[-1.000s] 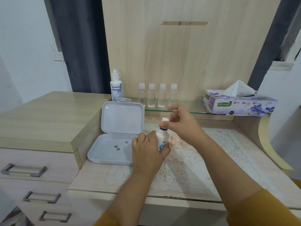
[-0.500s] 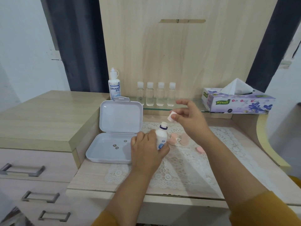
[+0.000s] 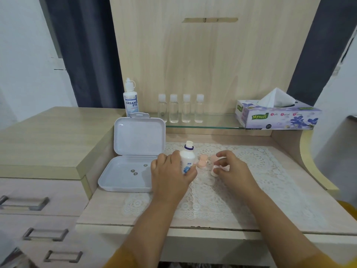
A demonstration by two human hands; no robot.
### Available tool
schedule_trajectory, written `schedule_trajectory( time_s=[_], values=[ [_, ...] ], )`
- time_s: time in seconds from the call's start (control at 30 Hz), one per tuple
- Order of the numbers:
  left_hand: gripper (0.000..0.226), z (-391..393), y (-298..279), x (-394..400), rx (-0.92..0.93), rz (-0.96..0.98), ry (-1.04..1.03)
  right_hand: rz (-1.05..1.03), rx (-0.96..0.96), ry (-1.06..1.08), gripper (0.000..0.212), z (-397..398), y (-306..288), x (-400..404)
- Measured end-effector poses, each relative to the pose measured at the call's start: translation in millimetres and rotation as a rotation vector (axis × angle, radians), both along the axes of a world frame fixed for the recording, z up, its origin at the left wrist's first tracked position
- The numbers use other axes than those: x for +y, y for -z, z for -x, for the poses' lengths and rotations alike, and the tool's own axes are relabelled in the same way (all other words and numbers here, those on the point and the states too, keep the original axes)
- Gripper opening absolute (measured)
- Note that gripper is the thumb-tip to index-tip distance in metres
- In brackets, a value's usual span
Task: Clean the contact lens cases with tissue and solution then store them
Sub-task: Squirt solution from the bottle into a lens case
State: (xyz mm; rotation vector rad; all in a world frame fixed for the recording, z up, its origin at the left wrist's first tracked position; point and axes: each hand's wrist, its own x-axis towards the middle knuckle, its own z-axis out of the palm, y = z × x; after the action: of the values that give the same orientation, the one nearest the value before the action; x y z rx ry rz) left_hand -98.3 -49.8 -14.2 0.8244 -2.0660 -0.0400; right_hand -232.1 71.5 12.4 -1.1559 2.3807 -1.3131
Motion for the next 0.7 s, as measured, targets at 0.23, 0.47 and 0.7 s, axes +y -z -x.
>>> schedule_trajectory(
  time_s=[0.23,0.47,0.7],
  values=[
    [0.041,-1.3,-1.6,1.3,0.008,0.011,-0.002,0.000,0.151,0.005,0.028,-4.8,-1.8,7.5],
    [0.045,0.1,0.2,-0.3,-0.019,0.028,-0.007,-0.224,0.333,-0.091,0.045,-12.7,8.6,13.0],
    [0.046,-0.4,-0.6,-0.3,-0.024,0.061,0.003,-0.157,0.207,-0.072,0.028,-14.6,9.6,15.7]
  ],
)
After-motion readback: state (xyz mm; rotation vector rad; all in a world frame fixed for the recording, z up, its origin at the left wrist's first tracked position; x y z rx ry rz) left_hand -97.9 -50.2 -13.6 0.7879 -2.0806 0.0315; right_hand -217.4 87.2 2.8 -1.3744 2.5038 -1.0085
